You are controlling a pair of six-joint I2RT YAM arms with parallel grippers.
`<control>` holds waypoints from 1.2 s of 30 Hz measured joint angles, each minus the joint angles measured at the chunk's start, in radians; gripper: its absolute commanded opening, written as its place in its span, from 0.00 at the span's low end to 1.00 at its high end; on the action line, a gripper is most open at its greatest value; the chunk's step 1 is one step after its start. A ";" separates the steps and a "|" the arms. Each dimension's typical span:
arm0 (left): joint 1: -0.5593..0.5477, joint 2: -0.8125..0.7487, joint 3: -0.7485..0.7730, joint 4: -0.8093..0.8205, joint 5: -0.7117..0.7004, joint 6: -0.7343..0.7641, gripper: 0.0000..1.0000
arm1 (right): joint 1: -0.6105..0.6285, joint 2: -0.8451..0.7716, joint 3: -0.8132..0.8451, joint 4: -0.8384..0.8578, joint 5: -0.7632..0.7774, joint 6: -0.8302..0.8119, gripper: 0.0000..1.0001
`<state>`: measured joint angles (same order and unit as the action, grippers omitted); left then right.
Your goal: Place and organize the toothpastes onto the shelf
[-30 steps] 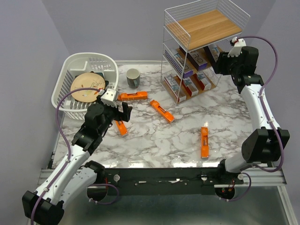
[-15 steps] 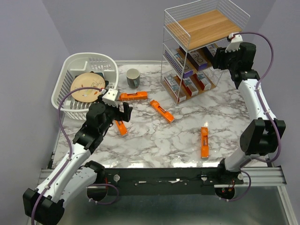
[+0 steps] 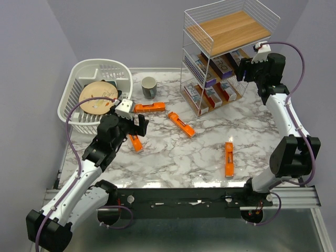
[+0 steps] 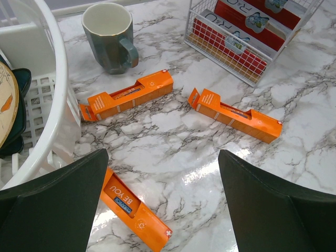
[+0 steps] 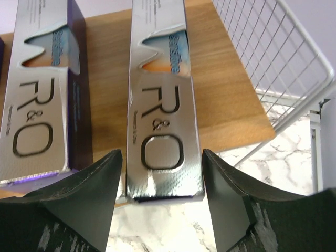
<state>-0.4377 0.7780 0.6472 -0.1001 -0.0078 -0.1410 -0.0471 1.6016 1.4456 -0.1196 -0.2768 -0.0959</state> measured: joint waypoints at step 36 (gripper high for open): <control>0.000 0.062 0.009 0.000 0.015 0.000 0.99 | -0.040 0.048 0.034 0.043 -0.114 -0.155 0.49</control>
<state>-0.4377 0.8402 0.6563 -0.1005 0.0074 -0.1410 -0.0875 1.6501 1.4799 -0.0769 -0.3912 -0.2512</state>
